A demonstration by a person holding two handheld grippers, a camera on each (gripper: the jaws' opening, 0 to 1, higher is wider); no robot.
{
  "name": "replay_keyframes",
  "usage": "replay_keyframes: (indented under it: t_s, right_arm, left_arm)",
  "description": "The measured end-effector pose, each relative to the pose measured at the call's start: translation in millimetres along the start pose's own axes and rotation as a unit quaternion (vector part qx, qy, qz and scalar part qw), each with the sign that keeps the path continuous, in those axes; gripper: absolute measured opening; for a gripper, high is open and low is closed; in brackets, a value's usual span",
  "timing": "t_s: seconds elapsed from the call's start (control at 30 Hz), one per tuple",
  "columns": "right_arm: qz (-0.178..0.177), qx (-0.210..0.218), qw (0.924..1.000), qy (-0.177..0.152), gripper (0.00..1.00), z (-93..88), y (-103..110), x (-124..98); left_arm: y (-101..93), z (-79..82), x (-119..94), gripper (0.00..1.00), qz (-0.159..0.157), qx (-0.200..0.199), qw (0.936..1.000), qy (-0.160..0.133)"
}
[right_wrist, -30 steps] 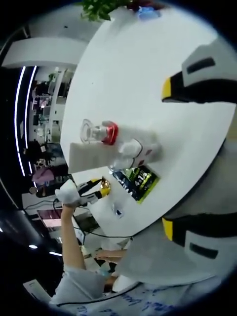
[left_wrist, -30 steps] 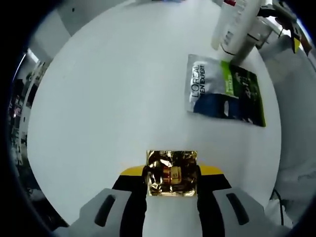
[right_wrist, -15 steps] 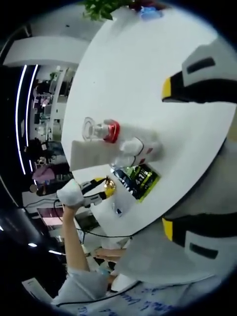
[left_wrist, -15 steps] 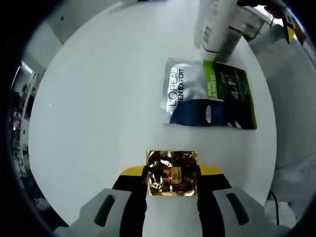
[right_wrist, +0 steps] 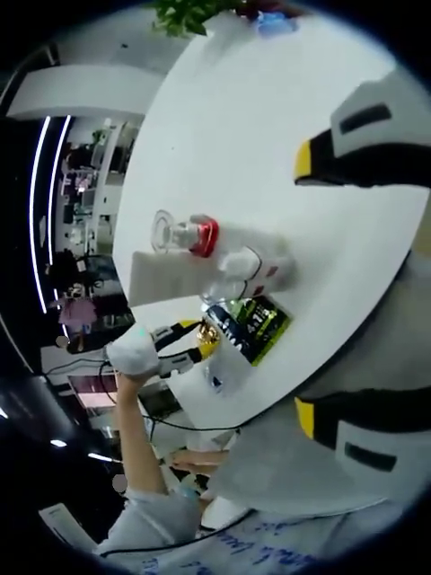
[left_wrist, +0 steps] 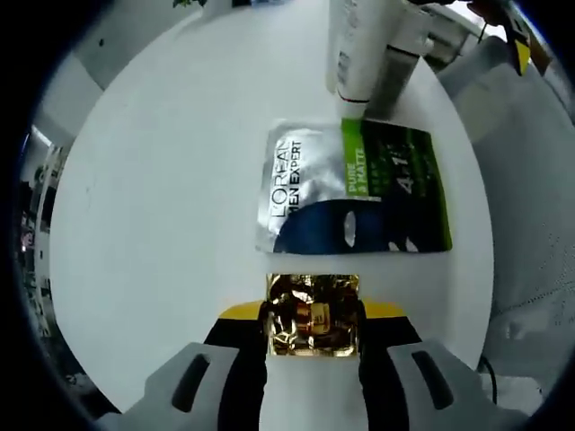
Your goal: Arrange the skincare products in the storage area until every visible bottle or jar stands upright without overlapping.
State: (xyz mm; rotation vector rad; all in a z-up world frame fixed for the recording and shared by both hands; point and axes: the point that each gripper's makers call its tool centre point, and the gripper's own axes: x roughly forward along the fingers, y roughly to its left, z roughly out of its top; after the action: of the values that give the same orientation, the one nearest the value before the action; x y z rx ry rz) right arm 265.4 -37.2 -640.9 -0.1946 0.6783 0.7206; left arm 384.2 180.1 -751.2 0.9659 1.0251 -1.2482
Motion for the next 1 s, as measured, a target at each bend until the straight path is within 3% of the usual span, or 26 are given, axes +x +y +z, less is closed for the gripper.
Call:
replay_keyframes:
  t_s: [0.63, 0.8, 1.0]
  right_arm:
    - [-0.003, 0.0, 1.0, 0.002, 0.96, -4.1, 0.9, -1.3]
    - [-0.002, -0.002, 1.0, 0.001, 0.95, -3.4, 1.7, -1.8]
    - [-0.006, -0.003, 1.0, 0.001, 0.95, -4.3, 1.1, -5.3]
  left_arm:
    - [0.0, 7.4, 2.6, 0.37, -0.003, -0.01, 0.9999, -0.013]
    - [5.5, 7.5, 1.4, 0.43, 0.015, -0.007, 0.9996, -0.022]
    - [3.0, 7.0, -0.2, 0.43, 0.023, 0.003, 0.9995, -0.02]
